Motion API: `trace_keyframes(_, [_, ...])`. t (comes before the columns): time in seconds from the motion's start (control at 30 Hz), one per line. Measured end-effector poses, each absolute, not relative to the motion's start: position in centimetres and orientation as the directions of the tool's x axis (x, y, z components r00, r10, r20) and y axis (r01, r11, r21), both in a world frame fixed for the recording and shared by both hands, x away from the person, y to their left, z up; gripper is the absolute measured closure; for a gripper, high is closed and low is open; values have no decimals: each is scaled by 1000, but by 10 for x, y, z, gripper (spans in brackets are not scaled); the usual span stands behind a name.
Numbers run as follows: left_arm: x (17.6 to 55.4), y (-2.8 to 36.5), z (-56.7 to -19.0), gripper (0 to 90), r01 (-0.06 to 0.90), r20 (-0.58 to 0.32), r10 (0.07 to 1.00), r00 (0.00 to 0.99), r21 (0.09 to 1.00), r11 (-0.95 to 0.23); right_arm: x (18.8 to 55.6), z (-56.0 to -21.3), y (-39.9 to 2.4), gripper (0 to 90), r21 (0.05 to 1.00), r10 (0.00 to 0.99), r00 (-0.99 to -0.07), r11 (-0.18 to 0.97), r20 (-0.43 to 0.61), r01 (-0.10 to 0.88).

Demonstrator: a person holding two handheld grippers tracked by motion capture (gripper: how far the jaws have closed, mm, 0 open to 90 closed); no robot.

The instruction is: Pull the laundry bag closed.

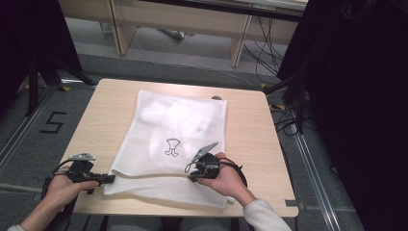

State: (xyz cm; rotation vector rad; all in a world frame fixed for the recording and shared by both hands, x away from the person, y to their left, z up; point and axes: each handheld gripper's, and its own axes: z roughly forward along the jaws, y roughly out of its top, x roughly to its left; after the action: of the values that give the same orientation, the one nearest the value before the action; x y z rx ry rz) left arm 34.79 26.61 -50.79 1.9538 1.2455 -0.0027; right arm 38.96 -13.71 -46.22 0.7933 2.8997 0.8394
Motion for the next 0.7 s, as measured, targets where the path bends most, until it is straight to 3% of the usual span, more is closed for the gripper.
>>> trace_keyframes(0.7, [348, 266, -508, 848, 762, -396, 760, 515, 618, -194, 388, -461, -149, 827, 501, 503, -854, 709, 132, 496])
